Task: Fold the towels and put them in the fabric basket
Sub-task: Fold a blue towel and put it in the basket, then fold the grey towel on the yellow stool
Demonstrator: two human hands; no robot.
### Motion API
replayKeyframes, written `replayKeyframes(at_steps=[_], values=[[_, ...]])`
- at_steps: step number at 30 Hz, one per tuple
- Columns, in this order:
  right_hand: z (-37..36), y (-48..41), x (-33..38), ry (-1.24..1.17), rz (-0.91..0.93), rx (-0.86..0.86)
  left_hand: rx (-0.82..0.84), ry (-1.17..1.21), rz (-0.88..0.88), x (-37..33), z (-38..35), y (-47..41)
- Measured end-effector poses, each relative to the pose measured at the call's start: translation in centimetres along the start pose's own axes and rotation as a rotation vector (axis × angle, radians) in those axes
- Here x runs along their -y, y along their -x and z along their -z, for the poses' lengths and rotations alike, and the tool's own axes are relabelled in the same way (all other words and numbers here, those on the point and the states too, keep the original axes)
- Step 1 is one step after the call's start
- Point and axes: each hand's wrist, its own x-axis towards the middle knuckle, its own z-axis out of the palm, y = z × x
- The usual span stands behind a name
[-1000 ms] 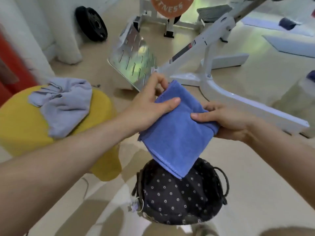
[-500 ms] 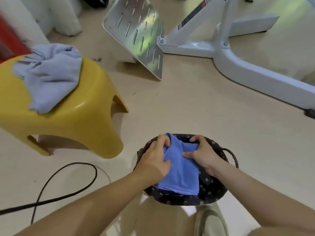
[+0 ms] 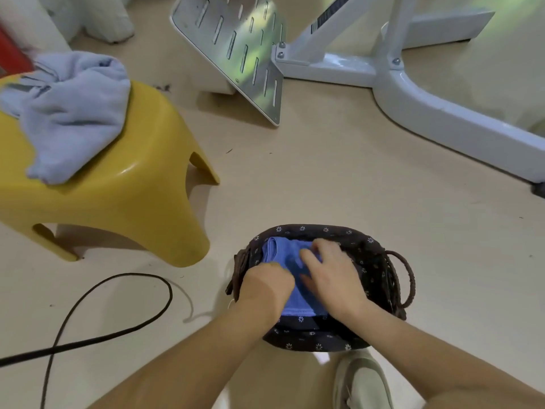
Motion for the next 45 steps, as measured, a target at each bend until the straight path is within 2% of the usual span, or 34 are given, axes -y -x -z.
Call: replayKeyframes(at_steps=[3, 7, 10, 13, 16, 18, 21, 24, 27, 30, 32, 34, 38, 40, 43, 45], values=[[-1.4, 0.3, 0.8, -0.011, 0.024, 0.205, -0.108, -0.217, -0.099, -0.5, -0.9, -0.7], [-1.3, -0.8, 1.2, -0.019, 0.004, 0.396, -0.005, -0.375, -0.059, -0.4, -2.6, -1.8], [-1.2, -1.5, 1.3, -0.014, 0.016, 0.442, 0.075, -0.313, -0.059, -0.6, -2.6, -2.4], [-2.2, -1.4, 0.4, -0.17, -0.036, 0.373, 0.098, -0.17, -0.078, -0.7, -2.2, -2.7], [-2.7, -1.0, 0.0, -0.38, -0.271, 0.189, 0.068, -0.175, -0.075, -0.7, -1.9, -2.7], [-3.1, -0.9, 0.1, -0.43, -0.376, 0.168, 0.082, -0.251, -0.109, -1.0, -1.8, -3.0], [-2.8, -1.3, 0.0, -0.636, -0.469, 0.156, 0.096, -0.371, -0.2, -1.0, -1.3, -3.5], [-2.4, -1.5, -0.4, -0.782, -0.485, 0.15, 0.098, -0.335, -0.232, -0.8, -0.9, -3.7], [-2.5, -0.5, 0.0, -0.736, -0.393, 0.201, 0.167, -0.367, -0.267, -1.2, -0.3, -2.9], [-2.2, 0.3, 0.3, -0.203, -0.177, 0.198, 0.204, -0.339, -0.229, -0.9, -0.5, -2.2], [-1.9, 0.3, 0.4, -0.041, -0.078, 0.186, 0.078, -0.343, -0.227, -0.2, -0.8, -2.1], [-2.3, 0.3, 0.5, -0.028, 0.012, 0.204, 0.011, -0.446, -0.243, 0.4, -1.5, -2.1], [-1.8, -0.4, 1.1, -0.008, 0.054, 0.433, 0.14, -0.601, -0.217, 0.7, -2.3, -1.7], [0.6, -1.5, 1.3, -0.007, 0.069, 0.53, 0.143, -0.48, -0.226, 0.6, -0.7, -1.2], [4.9, -3.8, 1.6, -0.075, 0.119, 0.583, -0.06, -0.208, -0.282, 1.9, 3.6, 1.1], [8.1, -5.6, 1.9, -0.104, 0.185, 0.605, -0.174, -0.148, -0.306, 3.8, 6.9, 3.7]])
